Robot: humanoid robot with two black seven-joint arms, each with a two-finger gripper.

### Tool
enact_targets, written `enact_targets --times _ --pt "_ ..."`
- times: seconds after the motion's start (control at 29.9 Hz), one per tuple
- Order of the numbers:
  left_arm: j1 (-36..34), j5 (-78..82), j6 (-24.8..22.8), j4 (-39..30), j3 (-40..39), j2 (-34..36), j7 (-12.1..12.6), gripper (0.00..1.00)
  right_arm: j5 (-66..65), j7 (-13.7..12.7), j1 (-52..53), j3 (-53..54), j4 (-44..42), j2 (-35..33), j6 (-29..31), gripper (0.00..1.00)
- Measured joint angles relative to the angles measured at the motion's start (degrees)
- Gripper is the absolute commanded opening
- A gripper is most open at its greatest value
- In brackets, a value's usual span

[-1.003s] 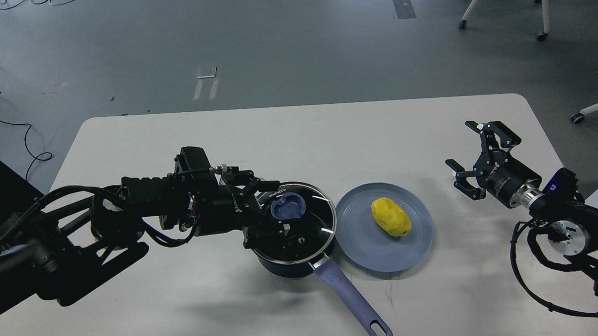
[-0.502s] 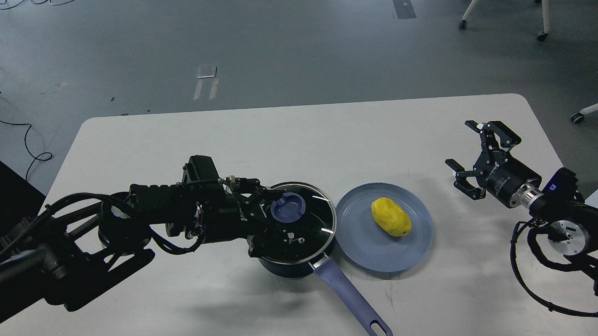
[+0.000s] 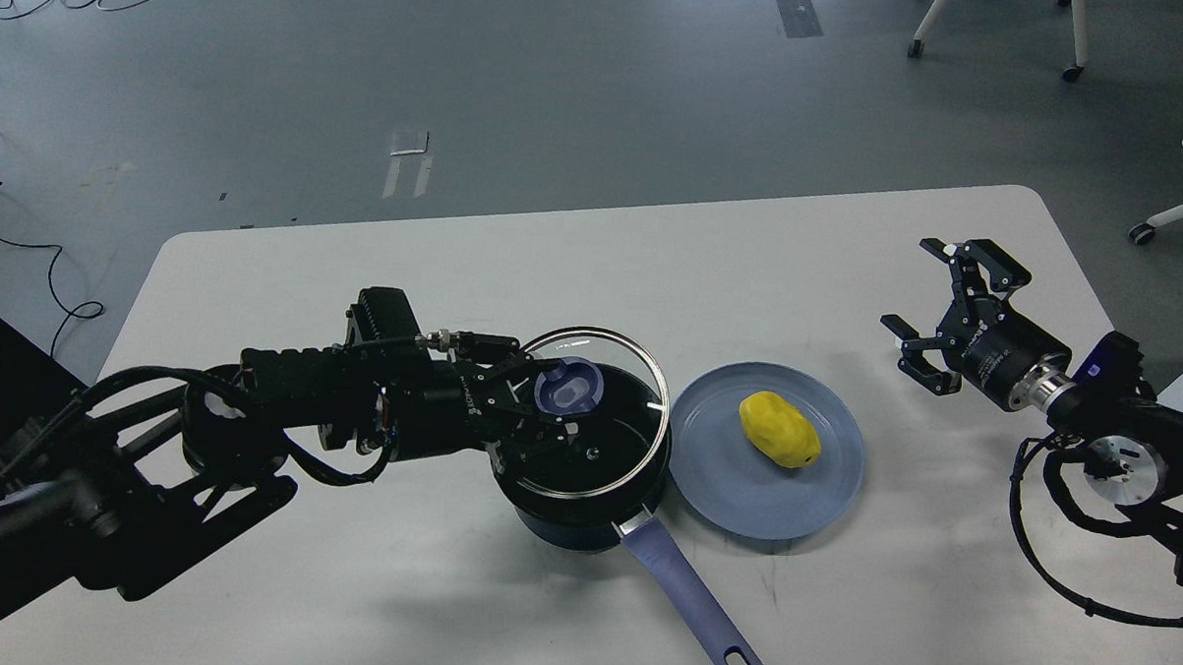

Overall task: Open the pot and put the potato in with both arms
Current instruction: 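Lift the glass lid off the pot and set it down beside it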

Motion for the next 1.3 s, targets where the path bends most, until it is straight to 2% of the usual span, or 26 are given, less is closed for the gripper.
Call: enact_targets --times 0.27,0.53,0.77,1.04,1.17,1.3 --pt "-2.5 -4.3 1.4 -1.7 0.1 12.3 0.0 0.5 0.0 0.0 0.0 0.0 0.0 0.0 0.0 1.0" --pt "0.9 -7.6 6.5 2.8 2.4 20.1 0.0 0.54 0.0 0.0 0.1 0.0 -0.1 0.0 0.0 1.0" --pt "5.1 -10.9 8.1 8.8 3.0 19.7 0.0 0.54 -0.1 0.0 -0.1 0.0 -0.2 0.2 0.0 1.0" --pt "8.2 -11.1 10.3 17.5 3.8 15.0 0.0 0.54 -0.1 0.0 -0.1 0.0 -0.2 0.1 0.0 1.0" --pt "8.7 -11.0 12.2 20.2 4.3 13.5 0.0 0.58 -0.1 0.0 -0.1 0.0 -0.2 0.0 0.0 1.0" --pt "8.8 -10.9 13.2 22.1 4.8 12.4 0.0 0.66 -0.1 0.0 -0.1 0.0 -0.2 0.0 0.0 1.0"
